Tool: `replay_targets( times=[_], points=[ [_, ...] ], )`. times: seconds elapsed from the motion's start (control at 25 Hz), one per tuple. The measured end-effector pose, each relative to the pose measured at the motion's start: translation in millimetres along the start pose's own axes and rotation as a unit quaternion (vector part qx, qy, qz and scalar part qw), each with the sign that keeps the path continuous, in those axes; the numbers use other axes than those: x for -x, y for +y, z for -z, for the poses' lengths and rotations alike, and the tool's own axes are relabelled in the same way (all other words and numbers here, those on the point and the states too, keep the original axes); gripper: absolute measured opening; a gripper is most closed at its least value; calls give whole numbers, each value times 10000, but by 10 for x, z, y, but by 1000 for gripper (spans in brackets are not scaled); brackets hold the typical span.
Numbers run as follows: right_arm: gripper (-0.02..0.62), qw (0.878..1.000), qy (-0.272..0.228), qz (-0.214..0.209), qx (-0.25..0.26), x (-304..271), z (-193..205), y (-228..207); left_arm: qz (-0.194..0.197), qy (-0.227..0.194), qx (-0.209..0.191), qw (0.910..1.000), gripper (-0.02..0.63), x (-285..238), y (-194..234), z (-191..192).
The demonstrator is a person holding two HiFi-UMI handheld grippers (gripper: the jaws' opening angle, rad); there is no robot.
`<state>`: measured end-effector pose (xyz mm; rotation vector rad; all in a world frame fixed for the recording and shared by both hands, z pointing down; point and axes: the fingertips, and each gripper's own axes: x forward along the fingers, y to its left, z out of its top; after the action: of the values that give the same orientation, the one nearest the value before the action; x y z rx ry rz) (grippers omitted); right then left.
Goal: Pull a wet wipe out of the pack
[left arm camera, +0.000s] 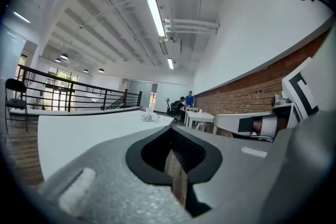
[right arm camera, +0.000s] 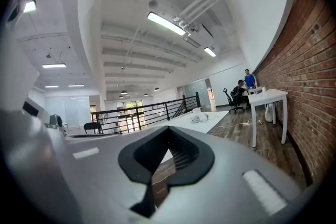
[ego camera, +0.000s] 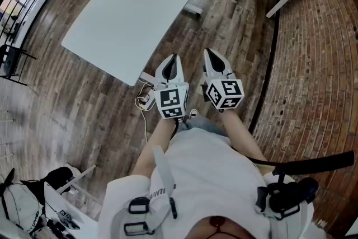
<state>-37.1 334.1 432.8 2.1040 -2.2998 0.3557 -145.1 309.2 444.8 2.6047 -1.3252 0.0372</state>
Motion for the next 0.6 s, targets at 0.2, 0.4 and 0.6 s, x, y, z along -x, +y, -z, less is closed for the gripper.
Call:
replay_targets(
  times=[0.2, 0.4, 0.6],
  points=[
    [5, 9999, -68, 36, 67, -34, -42, -38, -2, -8, 107, 9999, 2, -22, 19, 30],
    [5, 9998, -105, 161, 3, -222, -73, -280, -54, 2, 120, 9999, 2, -261, 69, 31],
    [5, 9999, -83, 108, -16, -669, -150, -643, -96, 44, 27, 9999, 2, -814, 92, -5]
  ],
)
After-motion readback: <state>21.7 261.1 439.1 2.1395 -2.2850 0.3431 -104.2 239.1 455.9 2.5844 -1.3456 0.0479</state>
